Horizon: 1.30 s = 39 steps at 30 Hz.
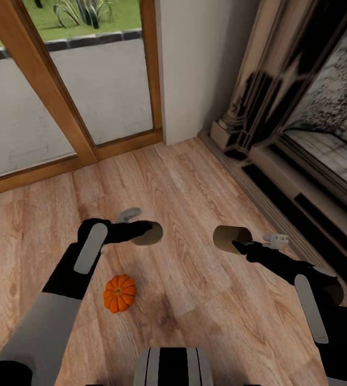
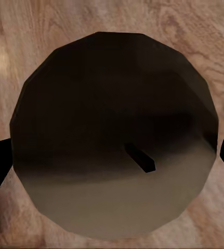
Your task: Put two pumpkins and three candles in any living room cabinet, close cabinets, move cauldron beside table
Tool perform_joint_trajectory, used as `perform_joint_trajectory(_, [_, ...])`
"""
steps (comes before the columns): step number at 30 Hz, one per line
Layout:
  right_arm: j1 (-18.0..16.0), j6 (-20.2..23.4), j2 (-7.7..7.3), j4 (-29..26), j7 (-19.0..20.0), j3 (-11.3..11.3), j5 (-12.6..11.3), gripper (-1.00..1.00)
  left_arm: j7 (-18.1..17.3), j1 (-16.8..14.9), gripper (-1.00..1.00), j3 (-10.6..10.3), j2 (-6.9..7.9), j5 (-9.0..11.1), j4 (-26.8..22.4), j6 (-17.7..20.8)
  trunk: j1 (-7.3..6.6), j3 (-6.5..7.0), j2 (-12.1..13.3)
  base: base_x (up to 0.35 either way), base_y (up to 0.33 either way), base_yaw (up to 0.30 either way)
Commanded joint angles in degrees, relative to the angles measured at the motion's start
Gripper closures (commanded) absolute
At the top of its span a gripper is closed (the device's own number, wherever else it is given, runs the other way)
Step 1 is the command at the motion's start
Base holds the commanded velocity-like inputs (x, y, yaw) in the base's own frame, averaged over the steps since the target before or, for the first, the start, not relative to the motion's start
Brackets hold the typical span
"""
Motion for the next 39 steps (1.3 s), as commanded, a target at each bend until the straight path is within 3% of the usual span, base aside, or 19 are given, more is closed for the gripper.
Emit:
perform_joint_trajectory(1, [0.01, 0.33, -0.01, -0.03, 1.49, -0.10, 0.13, 1.00, 0.65, 1.76, 1.00, 1.00, 0.03, 2.76, -3.14, 0.78, -0.02, 0.19, 0.01, 0.000, 0.000, 0.000])
perform_joint_trajectory(2, [0.05, 0.45, -0.02, -0.03, 4.53, -0.18, 0.13, 1.00, 0.79, 4.74, 1.00, 2.63, 0.08, 5.81, -7.78, 1.74, -0.05, 0.42, 0.02, 0.000, 0.000, 0.000])
perform_joint_trajectory(5, [0.01, 0.50, -0.05, -0.03, 9.20, -0.40, 0.18, 1.00, 0.94, 9.38, 1.00, 4.58, 0.13, 9.35, -14.08, 2.74, -0.13, 1.08, 0.06, 0.000, 0.000, 0.000])
perform_joint_trajectory(7, [0.12, 0.47, -0.09, -0.03, 10.87, -0.50, 0.22, 1.00, 1.02, 11.60, 1.00, 5.37, 0.14, 10.55, -16.63, 3.02, -0.18, 1.52, 0.09, 0.000, 0.000, 0.000])
perform_joint_trajectory(12, [0.52, 0.98, -0.27, -0.03, 12.58, -0.78, 0.22, 1.00, 1.09, 15.05, 1.00, 5.83, -0.09, 11.61, -18.92, 1.77, -0.31, 2.64, 0.15, 0.000, 0.000, 0.000])
perform_joint_trajectory(17, [2.94, 2.26, -3.82, -0.03, 13.22, -4.61, 0.22, 1.00, 1.06, 17.37, 1.00, 5.54, -0.21, 11.92, -19.42, -1.64, -0.44, 4.02, 0.22, 0.000, 0.000, 0.000])
perform_joint_trajectory(20, [3.84, 2.45, -5.18, -0.03, 14.03, -6.47, 0.22, 1.00, 0.80, 18.21, 1.00, 5.11, -0.69, 12.09, -19.49, -2.26, -0.51, 4.93, 0.26, 0.000, 0.000, 0.000])
perform_joint_trajectory(24, [4.08, 2.28, -5.17, -0.03, 14.69, -7.01, 0.22, 1.00, 0.61, 19.64, 1.00, 3.86, -1.89, 12.12, -19.52, -2.75, -0.62, 6.17, 0.31, 0.000, 0.000, 0.000])
perform_joint_trajectory(33, [4.00, 1.94, -5.07, -0.03, 14.96, -6.64, 0.22, 1.00, 0.40, 21.04, 1.00, 3.20, -2.47, 12.30, -19.50, -4.04, -0.85, 9.00, 0.43, 0.000, 0.000, 0.000])
perform_joint_trajectory(39, [3.87, 1.89, -5.10, -0.03, 14.91, -5.66, 0.22, 1.00, 0.35, 22.29, 1.00, 0.68, -2.69, 12.35, -19.46, -7.30, -1.00, 10.89, 0.51, 0.000, 0.000, 0.000])
